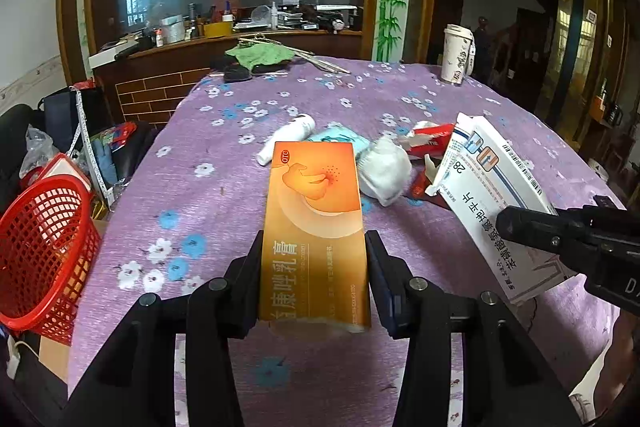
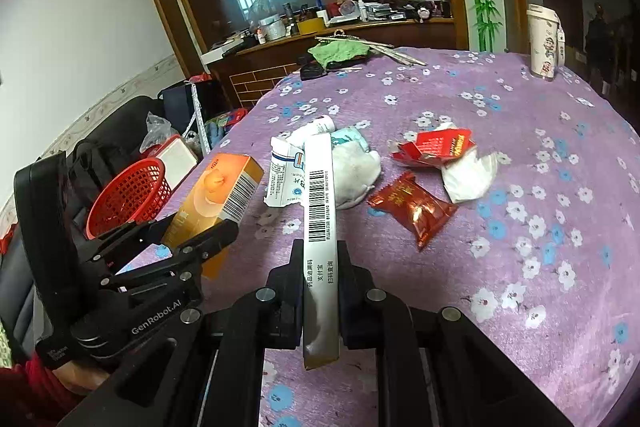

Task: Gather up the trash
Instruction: 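Carry both boxes over the red wastebasket and open both tools to drop them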

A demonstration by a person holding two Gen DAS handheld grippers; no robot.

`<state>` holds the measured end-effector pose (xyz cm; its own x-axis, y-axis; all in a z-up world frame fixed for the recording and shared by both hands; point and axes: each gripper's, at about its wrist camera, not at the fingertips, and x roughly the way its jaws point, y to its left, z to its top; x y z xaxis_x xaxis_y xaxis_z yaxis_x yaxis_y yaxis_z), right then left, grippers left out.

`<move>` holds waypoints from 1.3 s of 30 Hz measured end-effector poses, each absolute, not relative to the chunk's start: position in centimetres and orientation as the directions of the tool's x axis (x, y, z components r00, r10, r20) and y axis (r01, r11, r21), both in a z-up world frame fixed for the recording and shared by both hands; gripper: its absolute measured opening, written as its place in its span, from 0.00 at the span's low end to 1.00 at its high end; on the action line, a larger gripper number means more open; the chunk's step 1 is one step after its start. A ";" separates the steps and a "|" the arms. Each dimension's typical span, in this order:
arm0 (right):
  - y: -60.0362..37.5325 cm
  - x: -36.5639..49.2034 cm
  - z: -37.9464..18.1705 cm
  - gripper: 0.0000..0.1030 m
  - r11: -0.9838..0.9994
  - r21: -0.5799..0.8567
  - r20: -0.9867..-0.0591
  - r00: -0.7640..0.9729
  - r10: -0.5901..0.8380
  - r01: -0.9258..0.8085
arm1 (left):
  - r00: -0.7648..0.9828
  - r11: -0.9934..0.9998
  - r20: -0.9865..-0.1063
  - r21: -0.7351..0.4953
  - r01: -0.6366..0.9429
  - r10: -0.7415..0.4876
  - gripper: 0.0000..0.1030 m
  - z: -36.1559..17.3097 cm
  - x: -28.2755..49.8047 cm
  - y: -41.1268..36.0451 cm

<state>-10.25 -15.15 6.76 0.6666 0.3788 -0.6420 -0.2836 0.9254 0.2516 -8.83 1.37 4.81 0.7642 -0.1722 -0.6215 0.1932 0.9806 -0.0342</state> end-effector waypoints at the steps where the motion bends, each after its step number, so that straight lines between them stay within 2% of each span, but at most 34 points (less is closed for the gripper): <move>1: -14.9 -10.1 6.8 0.14 0.925 0.247 -0.643 0.665 0.379 -0.288 | 0.766 0.982 -0.621 -0.035 0.188 -0.168 0.44 4.9 -8.8 1.6; 16: -7.7 -6.6 8.9 0.14 0.857 0.287 -0.661 0.559 0.501 -0.428 | 0.820 0.997 -0.572 -0.076 -0.008 -0.037 0.44 8.4 -9.1 11.7; 26: 2.1 -3.3 10.8 0.14 0.774 0.308 -0.656 0.466 0.594 -0.553 | 0.799 0.973 -0.598 -0.142 -0.181 0.062 0.44 8.8 -9.1 22.7; 29: 2.5 -2.7 11.7 0.14 0.764 0.338 -0.634 0.467 0.616 -0.550 | 0.763 0.974 -0.644 -0.201 -0.103 -0.052 0.44 8.2 -8.7 23.1; 31: 2.0 -2.7 12.3 0.14 0.783 0.309 -0.621 0.510 0.596 -0.539 | 0.742 0.978 -0.662 -0.204 -0.040 -0.107 0.56 7.7 -8.4 21.8; 33: 0.5 -2.8 12.6 0.14 0.818 0.275 -0.613 0.563 0.554 -0.505 | 0.719 0.980 -0.676 -0.196 0.032 -0.159 0.63 7.0 -8.0 19.7; 34: 0.1 -2.8 12.6 0.14 0.829 0.273 -0.615 0.574 0.541 -0.489 | 0.699 0.978 -0.690 -0.193 0.074 -0.189 0.63 6.5 -7.7 18.1; 36: -1.5 -2.7 12.5 0.14 0.849 0.268 -0.624 0.590 0.513 -0.455 | 0.661 0.973 -0.715 -0.182 0.141 -0.230 0.66 5.6 -6.9 15.1; 37: -2.5 -2.8 12.4 0.14 0.858 0.270 -0.624 0.599 0.502 -0.437 | 0.641 0.972 -0.730 -0.174 0.161 -0.237 0.70 5.1 -6.8 13.9; 39: -3.8 -2.8 12.4 0.14 0.866 0.273 -0.622 0.610 0.491 -0.419 | 0.612 0.973 -0.759 -0.142 0.180 -0.224 0.71 4.1 -6.1 11.4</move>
<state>-2.81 -3.85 12.40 0.6098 0.4907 -0.6224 -0.4189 0.8662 0.2725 -6.10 11.43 4.10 0.6116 -0.2242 -0.7587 0.1804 0.9733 -0.1422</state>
